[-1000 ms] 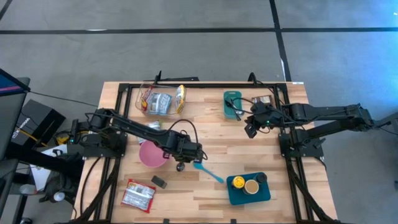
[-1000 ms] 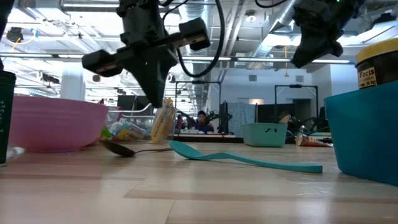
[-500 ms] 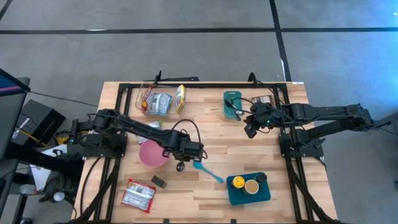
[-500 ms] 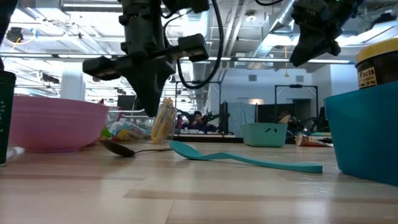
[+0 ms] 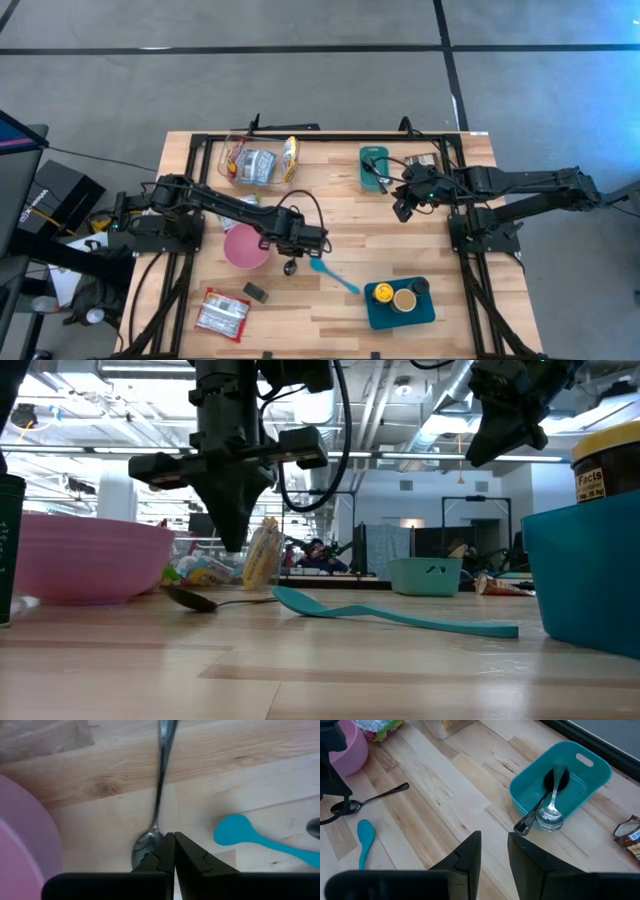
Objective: Pick & Place Food Item
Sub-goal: Put the black spoon into the green bin
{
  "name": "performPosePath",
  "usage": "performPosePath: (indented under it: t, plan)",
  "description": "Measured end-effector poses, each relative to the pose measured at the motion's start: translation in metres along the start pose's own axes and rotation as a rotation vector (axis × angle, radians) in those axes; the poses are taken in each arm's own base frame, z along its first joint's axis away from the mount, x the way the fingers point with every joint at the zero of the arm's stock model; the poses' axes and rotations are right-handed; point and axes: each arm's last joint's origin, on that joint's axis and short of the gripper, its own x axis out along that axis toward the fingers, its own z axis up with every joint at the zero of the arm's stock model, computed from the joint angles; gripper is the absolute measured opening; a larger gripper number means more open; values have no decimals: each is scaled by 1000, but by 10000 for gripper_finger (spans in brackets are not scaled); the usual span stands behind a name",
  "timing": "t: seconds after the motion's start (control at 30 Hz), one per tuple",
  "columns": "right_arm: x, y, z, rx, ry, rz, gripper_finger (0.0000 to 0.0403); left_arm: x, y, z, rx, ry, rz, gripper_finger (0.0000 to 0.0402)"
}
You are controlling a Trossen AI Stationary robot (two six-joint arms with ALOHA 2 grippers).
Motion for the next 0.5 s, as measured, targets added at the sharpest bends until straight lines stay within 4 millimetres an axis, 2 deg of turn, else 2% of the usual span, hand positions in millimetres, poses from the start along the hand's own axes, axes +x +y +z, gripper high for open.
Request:
performPosePath:
  t: [0.33, 0.5]
  plan:
    - [0, 0, 0, 0, 0, -1, 91, 0, 8, 3, 42, -22, 82, 0]
    - [0, 0, 0, 0, 0, 0, 91, 0, 4, 5, 36, -39, 40, 0]
